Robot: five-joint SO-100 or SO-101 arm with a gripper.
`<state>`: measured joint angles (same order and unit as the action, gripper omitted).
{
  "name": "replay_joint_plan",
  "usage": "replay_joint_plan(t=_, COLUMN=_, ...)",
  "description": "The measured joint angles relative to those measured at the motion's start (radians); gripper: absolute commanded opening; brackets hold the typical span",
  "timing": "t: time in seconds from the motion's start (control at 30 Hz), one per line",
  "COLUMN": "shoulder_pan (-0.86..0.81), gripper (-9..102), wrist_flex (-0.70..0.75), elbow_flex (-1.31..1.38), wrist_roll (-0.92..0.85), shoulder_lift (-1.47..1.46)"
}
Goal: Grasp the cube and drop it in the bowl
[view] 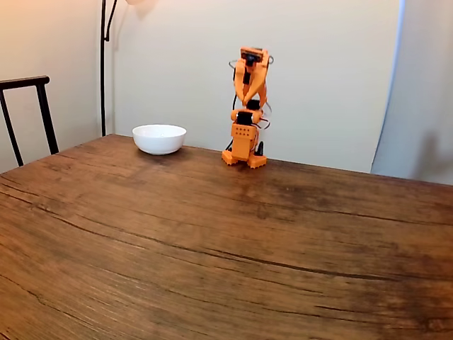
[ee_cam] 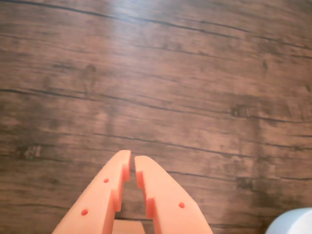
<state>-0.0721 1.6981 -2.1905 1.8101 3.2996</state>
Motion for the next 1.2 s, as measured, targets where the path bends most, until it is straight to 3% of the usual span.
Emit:
replay_joint_plan(t=0.5, shoulder_pan=0.0, gripper=0, wrist_flex=-0.017, elbow_flex=-0.285, wrist_roll=0.002, shoulder_lift=0.015)
replay_joint_plan(t=1.2, shoulder_pan=0.002, gripper=0, wrist_flex=-0.466, elbow_flex=-0.914, wrist_roll=0.005, shoulder_lift=0.003)
